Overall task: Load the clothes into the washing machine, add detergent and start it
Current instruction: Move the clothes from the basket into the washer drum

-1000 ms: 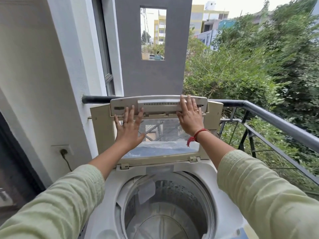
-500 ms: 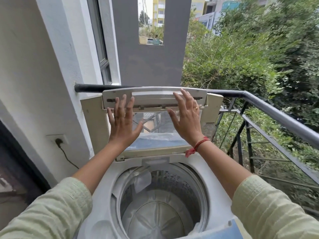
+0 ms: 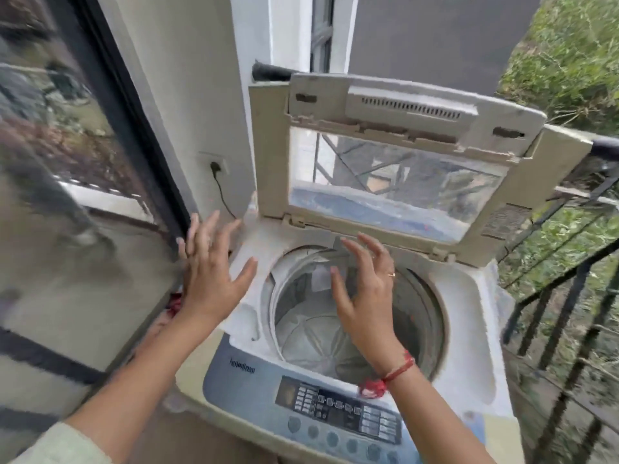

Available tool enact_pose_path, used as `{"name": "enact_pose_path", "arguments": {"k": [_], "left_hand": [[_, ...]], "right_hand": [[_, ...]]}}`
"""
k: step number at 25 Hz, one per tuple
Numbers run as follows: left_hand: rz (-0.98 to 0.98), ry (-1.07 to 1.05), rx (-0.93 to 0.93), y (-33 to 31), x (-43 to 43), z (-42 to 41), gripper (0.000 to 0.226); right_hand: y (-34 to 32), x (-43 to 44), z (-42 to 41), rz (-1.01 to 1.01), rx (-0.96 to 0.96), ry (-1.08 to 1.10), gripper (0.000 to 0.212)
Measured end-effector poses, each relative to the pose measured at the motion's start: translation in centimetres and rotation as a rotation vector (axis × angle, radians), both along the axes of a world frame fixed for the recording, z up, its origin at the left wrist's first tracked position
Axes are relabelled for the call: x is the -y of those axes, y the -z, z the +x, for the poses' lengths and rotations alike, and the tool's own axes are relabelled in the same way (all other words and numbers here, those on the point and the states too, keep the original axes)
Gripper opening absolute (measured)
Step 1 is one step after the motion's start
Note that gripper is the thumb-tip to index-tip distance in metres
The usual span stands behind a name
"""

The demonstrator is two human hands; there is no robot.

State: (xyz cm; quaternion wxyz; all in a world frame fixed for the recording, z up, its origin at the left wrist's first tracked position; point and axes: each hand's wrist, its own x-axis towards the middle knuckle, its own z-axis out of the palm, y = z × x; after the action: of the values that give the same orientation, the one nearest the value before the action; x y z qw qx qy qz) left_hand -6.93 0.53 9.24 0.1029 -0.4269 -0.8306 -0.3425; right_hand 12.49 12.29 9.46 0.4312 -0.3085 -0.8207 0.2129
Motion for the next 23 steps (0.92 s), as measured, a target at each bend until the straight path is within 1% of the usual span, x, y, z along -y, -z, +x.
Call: {"name": "enact_pose_path", "arguments": {"k": [2,5,8,11,14,16,19,21,23], "left_hand": [[-0.029,-0.122,0.054,1.5,4.7,-1.3,0.066],[-0.078,-0.238,0.051,3.0,9.8,-4.1,0.060],[-0.144,-0.308,0.067,4.6,13.4,-7.0,0.053],[-0.203,-0.343,0.109,6.6,16.1,-11.2,0.057],[-0.264,-0.323,0.170,9.5,18.4,-16.8,0.066],[-0.305,-0.286,0.238,11.8,19.3,-21.5,0.066],[-0.430,-0.182,0.279,15.9,20.1,-29.6,0.063],[-0.519,-0.127,0.319,18.6,20.1,-33.2,0.065],[-0.566,-0.066,0.377,21.8,19.5,-36.1,0.071]], "right_hand": [[0.8,1.6,-1.4,-0.024,0.019,-0.081,0.038],[1.1,3.3,-3.7,-0.077,0.041,-0.171,0.038],[1.2,4.8,-7.1,-0.109,0.104,-0.248,0.038],[1.1,6.0,-11.7,-0.103,0.183,-0.320,0.038],[1.5,7.0,-18.1,-0.061,0.292,-0.367,0.037],[2.3,7.8,-22.7,-0.065,0.372,-0.360,0.037],[4.3,9.4,-30.8,-0.160,0.456,-0.340,0.040],[7.2,9.8,-35.8,-0.178,0.592,-0.293,0.042],[12.0,9.8,-40.3,-0.229,0.775,-0.212,0.042]]}}
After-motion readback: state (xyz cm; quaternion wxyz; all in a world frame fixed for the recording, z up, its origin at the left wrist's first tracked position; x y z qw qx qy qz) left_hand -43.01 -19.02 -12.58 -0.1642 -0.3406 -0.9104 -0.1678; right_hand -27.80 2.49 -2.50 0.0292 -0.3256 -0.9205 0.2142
